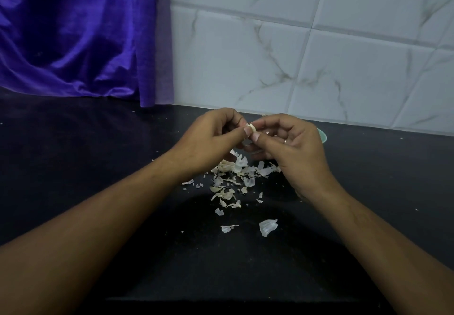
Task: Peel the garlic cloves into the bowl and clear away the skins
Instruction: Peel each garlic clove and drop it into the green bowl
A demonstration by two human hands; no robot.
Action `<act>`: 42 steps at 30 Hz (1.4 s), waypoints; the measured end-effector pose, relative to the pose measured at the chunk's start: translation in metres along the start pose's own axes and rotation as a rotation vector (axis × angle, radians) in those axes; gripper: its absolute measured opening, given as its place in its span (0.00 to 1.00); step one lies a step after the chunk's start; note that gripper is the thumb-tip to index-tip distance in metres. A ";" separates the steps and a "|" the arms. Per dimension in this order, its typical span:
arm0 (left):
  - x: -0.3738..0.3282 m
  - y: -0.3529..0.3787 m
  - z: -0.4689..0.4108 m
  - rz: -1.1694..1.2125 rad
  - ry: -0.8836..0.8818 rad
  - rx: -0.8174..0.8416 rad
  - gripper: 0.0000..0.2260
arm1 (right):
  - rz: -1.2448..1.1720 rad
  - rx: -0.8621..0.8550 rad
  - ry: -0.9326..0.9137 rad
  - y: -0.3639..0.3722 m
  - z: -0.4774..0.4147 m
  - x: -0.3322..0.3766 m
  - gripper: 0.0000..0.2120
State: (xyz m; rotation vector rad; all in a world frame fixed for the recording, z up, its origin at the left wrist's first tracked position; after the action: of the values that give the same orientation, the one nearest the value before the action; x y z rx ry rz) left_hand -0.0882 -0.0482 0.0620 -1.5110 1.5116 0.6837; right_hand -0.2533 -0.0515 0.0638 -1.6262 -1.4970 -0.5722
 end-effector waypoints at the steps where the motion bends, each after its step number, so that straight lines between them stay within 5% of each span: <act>1: 0.001 0.001 0.000 0.008 -0.008 0.003 0.07 | -0.006 0.004 0.014 0.000 0.000 -0.001 0.05; 13: -0.004 -0.001 0.000 0.079 -0.053 -0.056 0.06 | -0.042 -0.071 0.071 -0.003 -0.002 -0.009 0.03; 23: -0.006 -0.016 0.002 -0.161 -0.023 -0.199 0.11 | -0.084 -0.050 0.105 -0.004 -0.002 -0.009 0.04; 29: -0.001 -0.008 0.001 0.038 -0.102 -0.095 0.03 | -0.061 -0.034 0.090 -0.001 0.000 -0.007 0.05; 42: -0.003 -0.009 0.001 -0.056 -0.067 -0.121 0.04 | -0.007 -0.033 0.076 -0.001 0.001 -0.009 0.05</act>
State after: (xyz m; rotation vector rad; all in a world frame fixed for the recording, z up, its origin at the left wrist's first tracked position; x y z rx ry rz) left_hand -0.0799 -0.0471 0.0663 -1.5988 1.3938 0.7974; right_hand -0.2559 -0.0561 0.0568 -1.6069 -1.4451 -0.6586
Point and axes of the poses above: each hand's wrist, its own z-axis away from the middle knuckle, its own y-axis out of the palm, x = y × z, the point moved 6 cm from there along -z, towards the middle knuckle, and after that the axes turned 11 degrees about z, right-handed, at the moved point
